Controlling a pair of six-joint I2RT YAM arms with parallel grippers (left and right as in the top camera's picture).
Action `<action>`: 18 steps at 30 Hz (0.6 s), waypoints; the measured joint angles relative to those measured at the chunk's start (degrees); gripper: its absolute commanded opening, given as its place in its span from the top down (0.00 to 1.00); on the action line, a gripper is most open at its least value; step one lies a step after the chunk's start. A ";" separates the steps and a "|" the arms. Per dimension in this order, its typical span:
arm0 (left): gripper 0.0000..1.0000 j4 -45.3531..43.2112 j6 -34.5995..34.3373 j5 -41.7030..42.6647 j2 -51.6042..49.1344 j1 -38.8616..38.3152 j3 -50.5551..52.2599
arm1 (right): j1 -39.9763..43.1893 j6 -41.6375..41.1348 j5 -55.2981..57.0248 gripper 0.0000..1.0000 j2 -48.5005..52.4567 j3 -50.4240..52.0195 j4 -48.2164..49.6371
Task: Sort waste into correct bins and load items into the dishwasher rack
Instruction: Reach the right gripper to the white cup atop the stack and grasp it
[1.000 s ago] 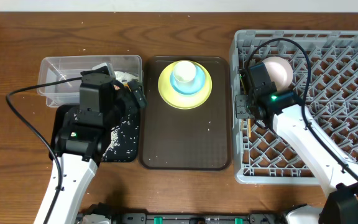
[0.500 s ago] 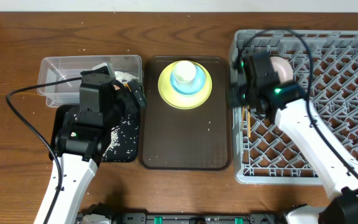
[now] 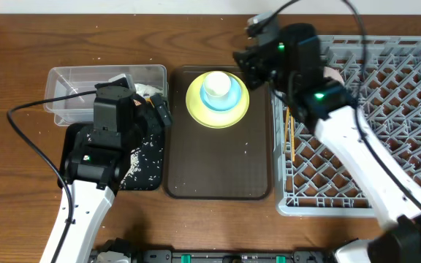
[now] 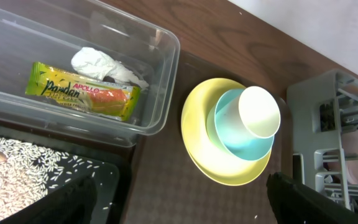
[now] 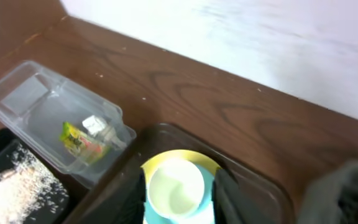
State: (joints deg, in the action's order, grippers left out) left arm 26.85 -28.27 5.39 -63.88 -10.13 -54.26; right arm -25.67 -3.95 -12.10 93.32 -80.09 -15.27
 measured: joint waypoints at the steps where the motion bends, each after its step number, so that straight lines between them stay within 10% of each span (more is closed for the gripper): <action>1: 0.10 0.00 -0.02 0.00 0.00 0.00 0.00 | -0.50 0.85 -0.13 0.64 1.49 0.00 0.68; 18: 0.10 0.00 -0.02 0.00 0.00 0.00 0.00 | -5.73 11.08 0.09 0.68 17.53 0.02 5.11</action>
State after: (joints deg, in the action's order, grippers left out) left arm 26.85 -28.29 5.39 -63.88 -10.13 -54.26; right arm -31.40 7.14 -12.01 110.85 -80.07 -10.15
